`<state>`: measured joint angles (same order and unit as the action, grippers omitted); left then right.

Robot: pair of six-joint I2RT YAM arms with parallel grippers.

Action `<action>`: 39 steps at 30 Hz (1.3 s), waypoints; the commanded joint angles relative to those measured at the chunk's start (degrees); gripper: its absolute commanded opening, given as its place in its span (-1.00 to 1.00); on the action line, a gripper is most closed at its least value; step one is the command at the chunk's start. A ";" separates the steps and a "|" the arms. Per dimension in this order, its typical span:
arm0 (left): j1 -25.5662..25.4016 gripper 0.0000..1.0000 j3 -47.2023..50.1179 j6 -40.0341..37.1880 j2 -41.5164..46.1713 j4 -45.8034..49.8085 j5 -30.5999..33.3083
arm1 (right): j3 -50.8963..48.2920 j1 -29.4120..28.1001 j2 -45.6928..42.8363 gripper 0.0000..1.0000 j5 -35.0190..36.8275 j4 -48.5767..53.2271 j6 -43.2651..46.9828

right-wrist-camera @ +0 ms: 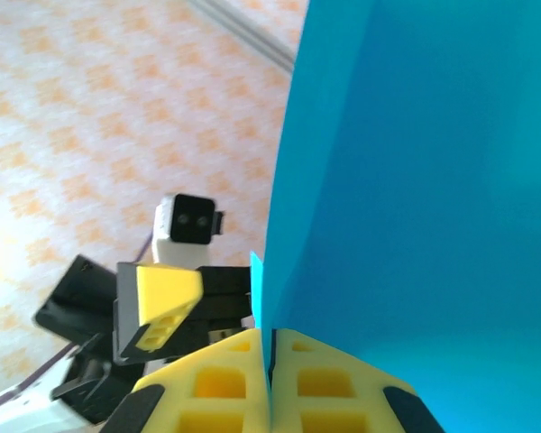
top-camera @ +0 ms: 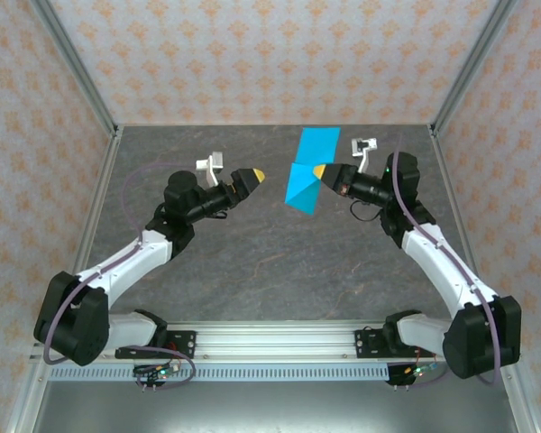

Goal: Fold a paper plane with a square sheet of paper (fold left side to right side)
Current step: Turn over the paper at the center of the table.

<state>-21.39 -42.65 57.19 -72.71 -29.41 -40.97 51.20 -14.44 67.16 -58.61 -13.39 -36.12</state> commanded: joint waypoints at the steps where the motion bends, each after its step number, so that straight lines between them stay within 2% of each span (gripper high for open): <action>1: -1.33 0.99 -2.09 3.73 1.60 -7.62 -4.19 | 3.42 -2.76 -1.19 -0.99 -2.21 -4.17 -2.08; 9: -6.72 0.92 -5.37 3.35 0.95 -9.29 -4.73 | 6.56 -6.30 -1.06 -0.96 -1.75 -4.48 -4.28; 14: -8.79 0.71 -6.89 4.12 -0.13 -12.46 -4.99 | 6.20 -6.84 -1.33 -0.96 -2.00 -6.26 -6.57; 21: -9.47 0.20 -7.62 3.55 -0.33 -12.54 -4.95 | 4.86 -6.91 -1.54 -0.95 -1.81 -9.32 -9.41; 30: -9.47 -0.57 -7.72 2.35 -0.21 -10.62 -4.39 | 3.90 -6.92 -2.46 -0.87 -1.14 -8.09 -9.02; 32: -9.47 -0.72 -7.75 1.65 -0.08 -9.66 -4.30 | 3.82 -6.89 -2.93 -0.80 -0.73 -6.54 -8.01; 35: -9.51 -0.89 -7.95 -0.99 0.54 -5.42 -3.32 | 4.32 -6.74 -4.37 -0.53 1.16 0.63 -3.42; 37: -9.55 -0.99 -8.17 -4.55 1.52 0.12 -1.65 | 5.13 -6.65 -5.77 -0.39 3.83 8.08 1.27; 39: -10.06 -1.00 -8.78 -10.10 3.04 8.36 1.60 | 5.91 -6.37 -7.29 -0.13 7.84 16.48 6.73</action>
<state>-30.76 -48.97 55.42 -72.34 -31.75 -43.35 55.55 -20.97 62.67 -55.96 -8.69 -38.44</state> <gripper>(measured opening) 0.038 0.379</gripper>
